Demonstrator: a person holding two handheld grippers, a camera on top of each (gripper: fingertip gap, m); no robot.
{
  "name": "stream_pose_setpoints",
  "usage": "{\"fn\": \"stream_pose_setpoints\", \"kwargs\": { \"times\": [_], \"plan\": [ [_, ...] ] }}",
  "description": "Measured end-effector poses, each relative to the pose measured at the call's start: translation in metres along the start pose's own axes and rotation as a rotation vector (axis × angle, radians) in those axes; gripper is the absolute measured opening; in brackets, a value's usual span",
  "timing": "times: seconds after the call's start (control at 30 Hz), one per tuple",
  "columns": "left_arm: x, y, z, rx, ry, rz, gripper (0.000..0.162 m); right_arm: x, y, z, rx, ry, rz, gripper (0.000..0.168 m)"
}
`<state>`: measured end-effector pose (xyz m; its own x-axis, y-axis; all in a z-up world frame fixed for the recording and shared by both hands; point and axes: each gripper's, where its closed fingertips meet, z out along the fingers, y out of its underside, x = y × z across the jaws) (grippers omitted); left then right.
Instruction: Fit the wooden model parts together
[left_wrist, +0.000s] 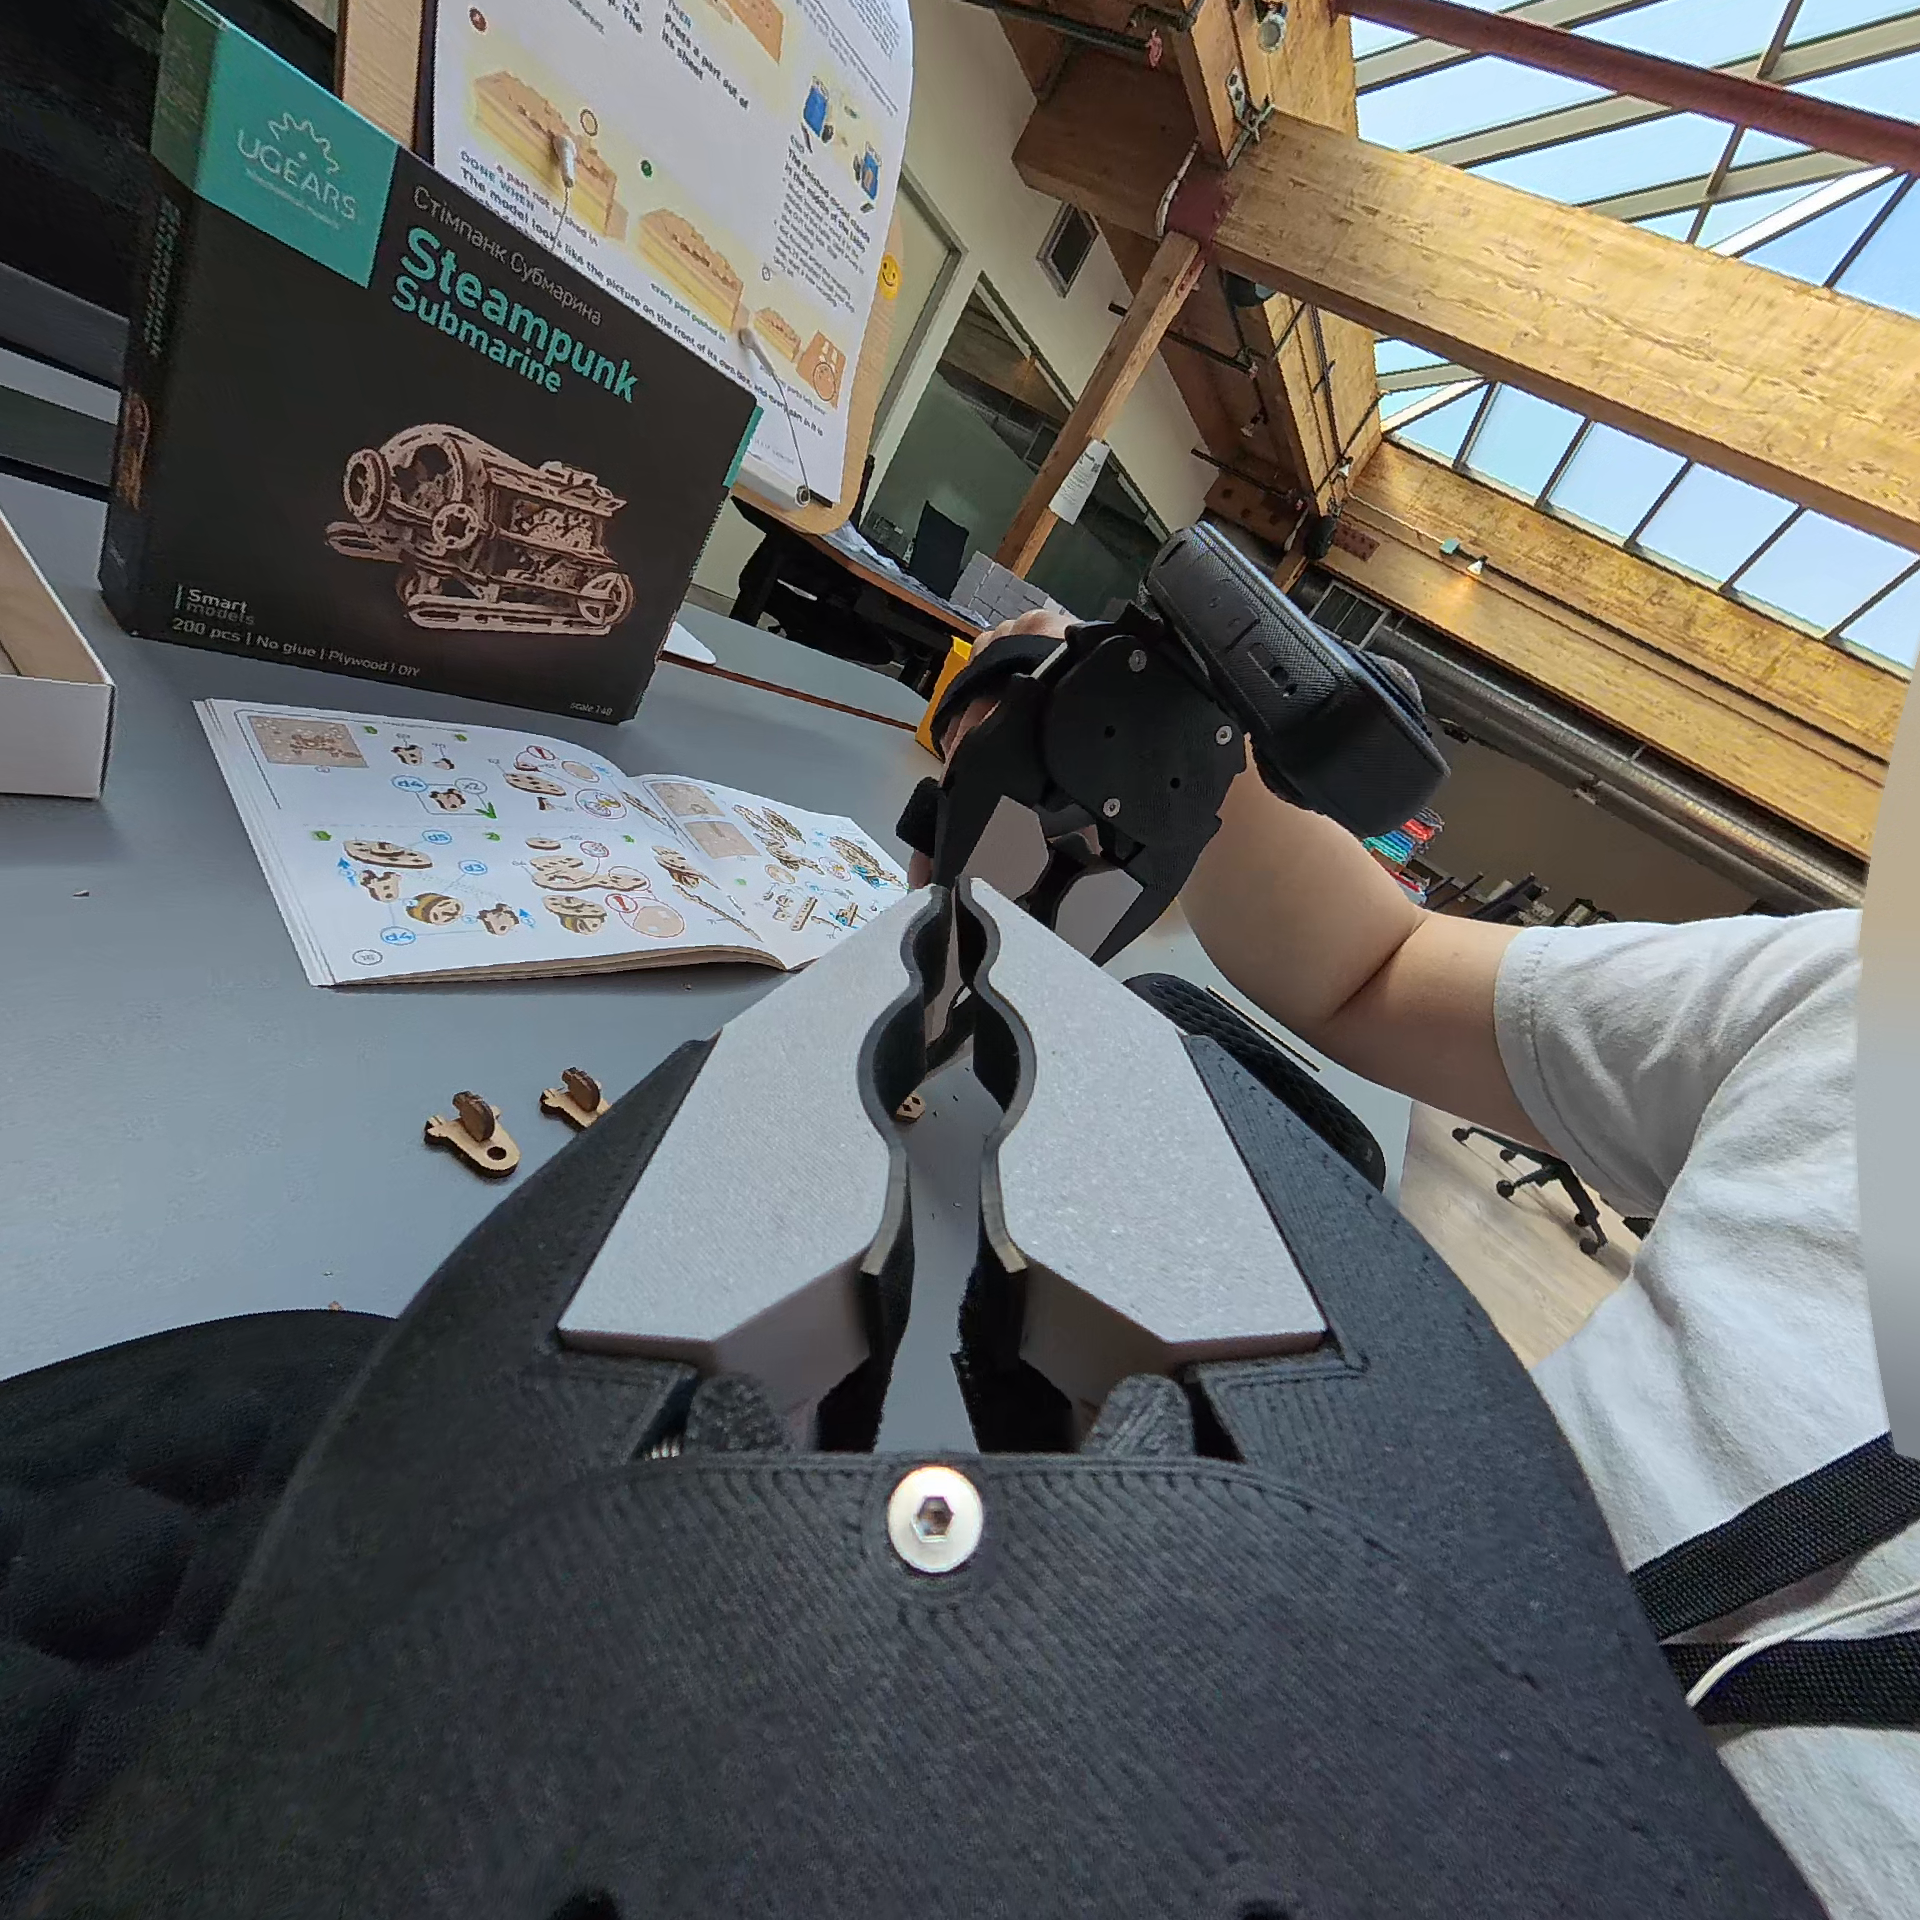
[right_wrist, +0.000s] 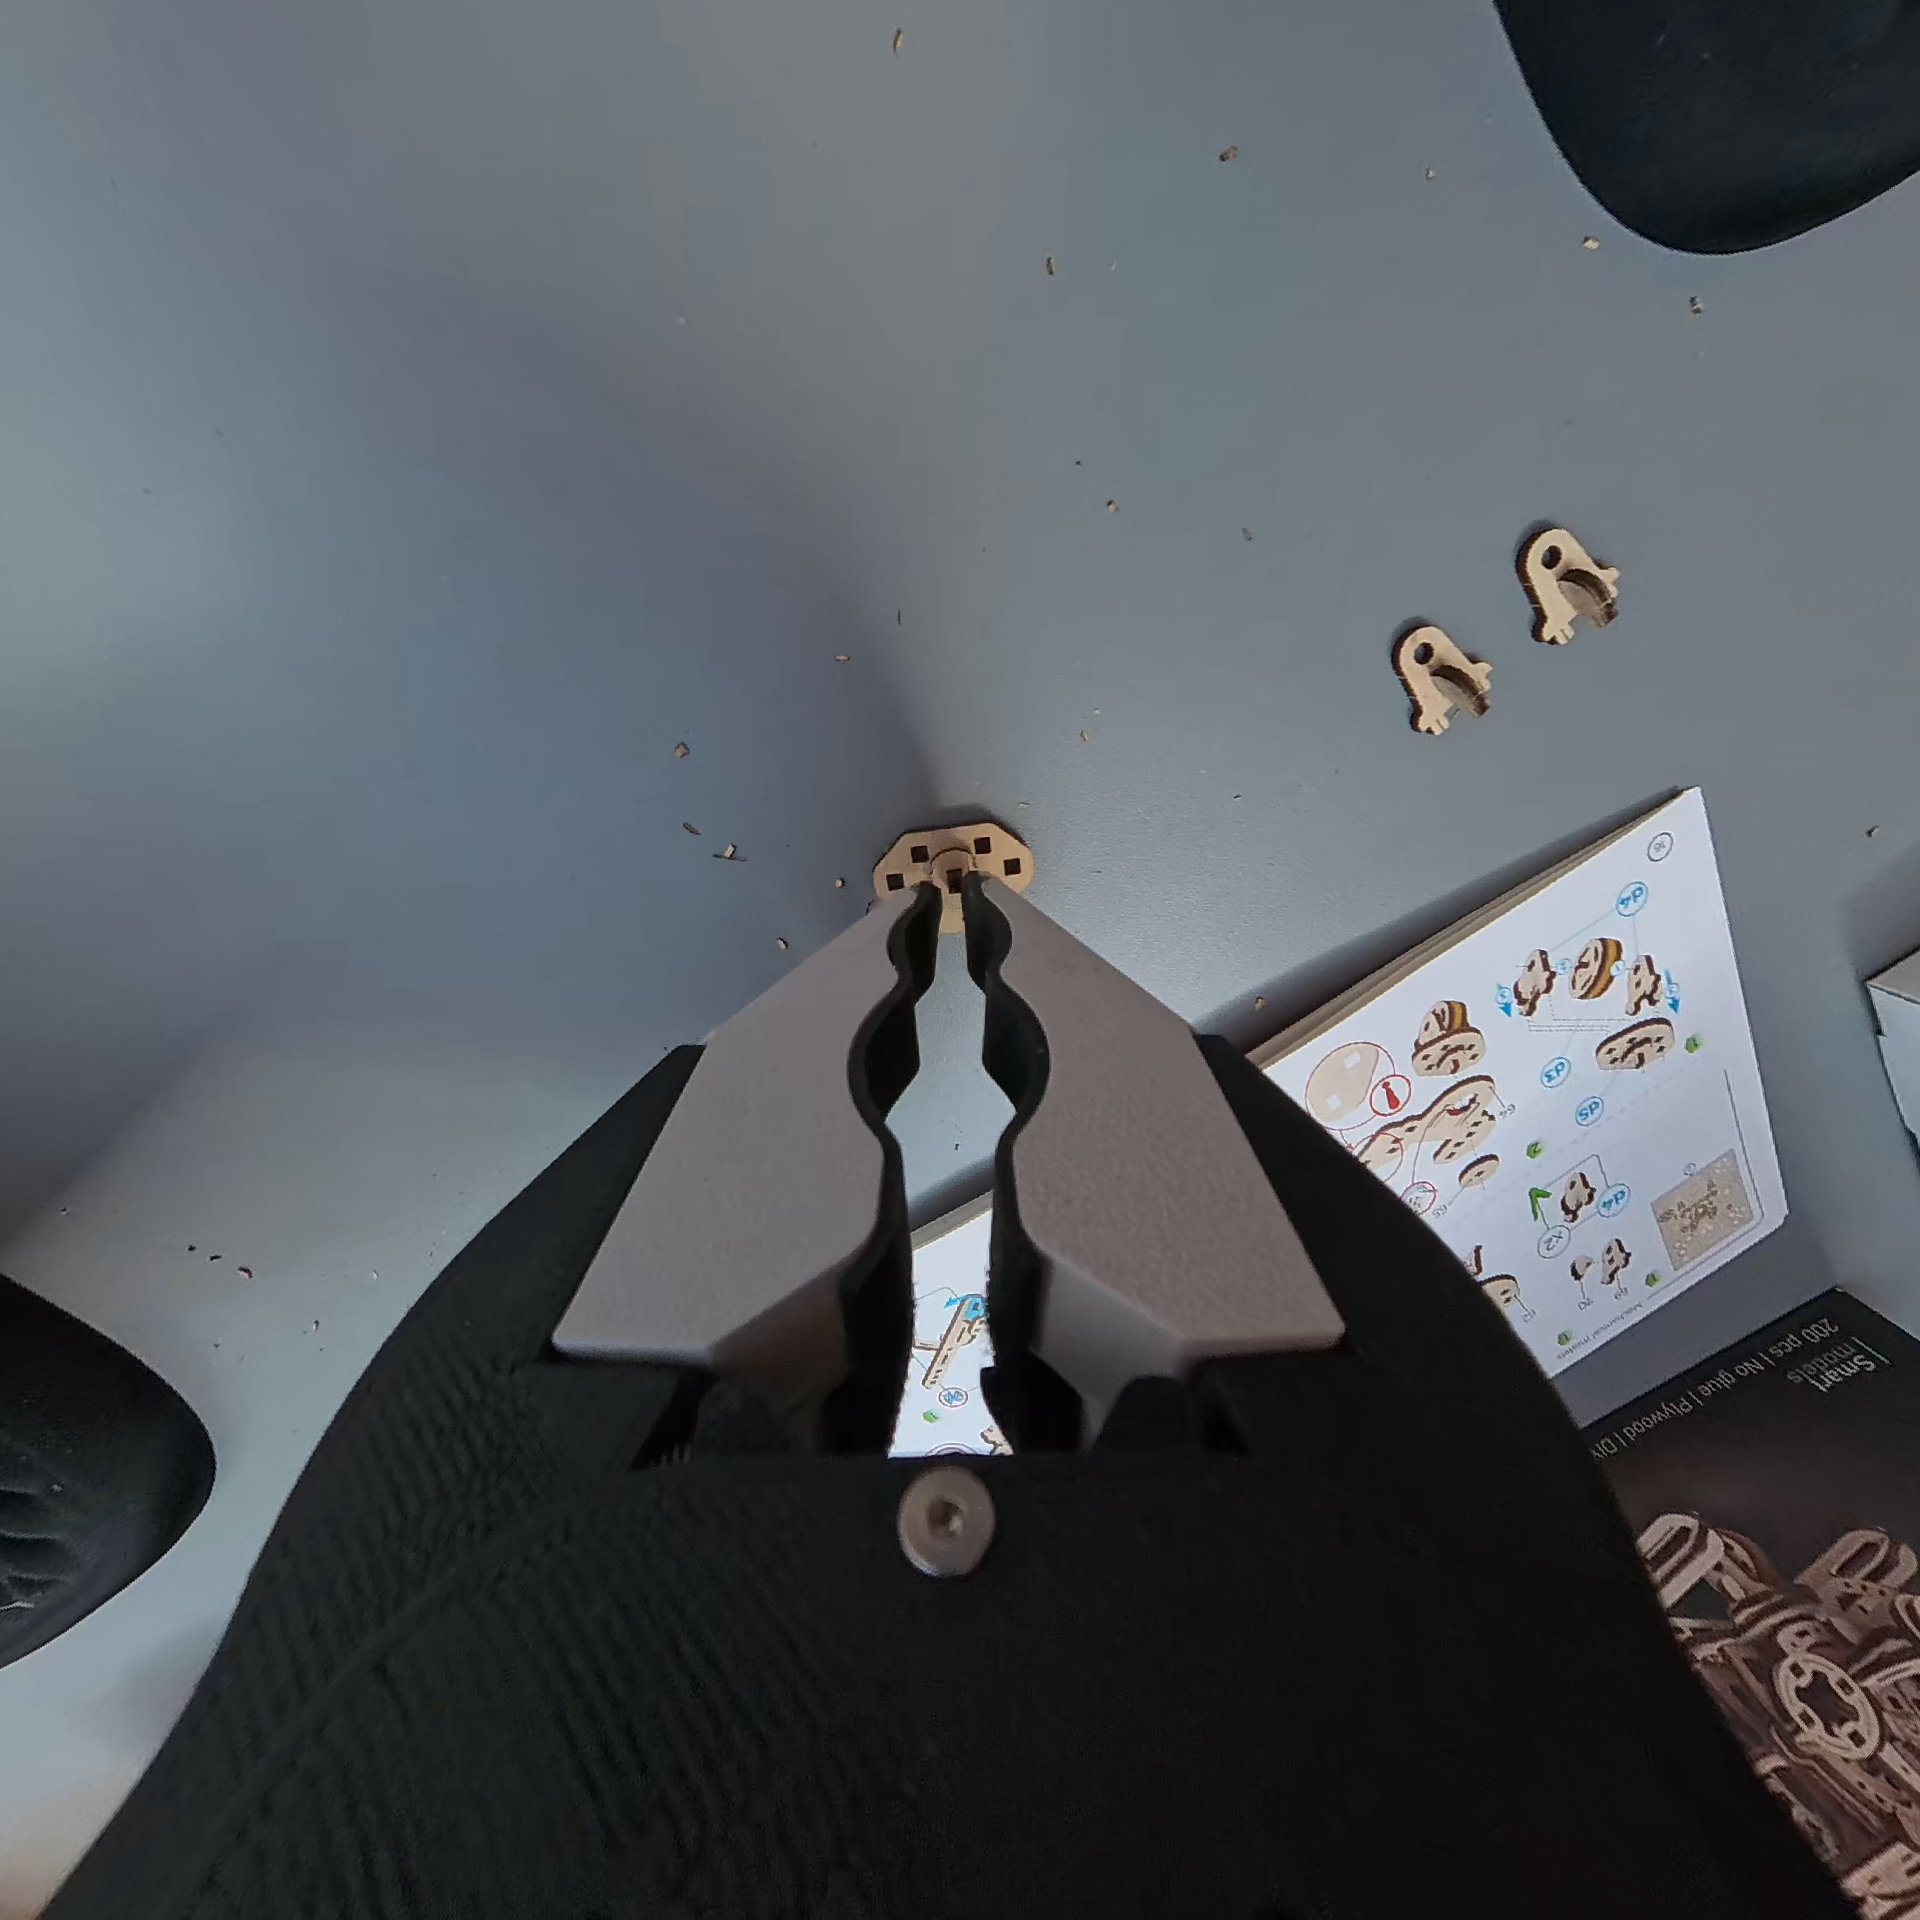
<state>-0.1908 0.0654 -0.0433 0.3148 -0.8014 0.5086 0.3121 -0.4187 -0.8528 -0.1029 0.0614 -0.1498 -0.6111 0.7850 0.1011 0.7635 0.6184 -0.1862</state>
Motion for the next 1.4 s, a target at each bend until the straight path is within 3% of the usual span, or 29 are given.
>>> {"fn": "stream_pose_setpoints", "kwargs": {
  "times": [1.13, 1.4],
  "plan": [
    [0.000, 0.001, 0.000, -0.003, 0.006, 0.001, 0.000, 0.002, -0.002, 0.005, 0.023, -0.040, 0.097, 0.003],
    [0.001, 0.001, 0.001, -0.009, 0.012, -0.005, 0.000, 0.007, -0.034, -0.024, 0.142, 0.011, 0.093, 0.003]
  ]
}}
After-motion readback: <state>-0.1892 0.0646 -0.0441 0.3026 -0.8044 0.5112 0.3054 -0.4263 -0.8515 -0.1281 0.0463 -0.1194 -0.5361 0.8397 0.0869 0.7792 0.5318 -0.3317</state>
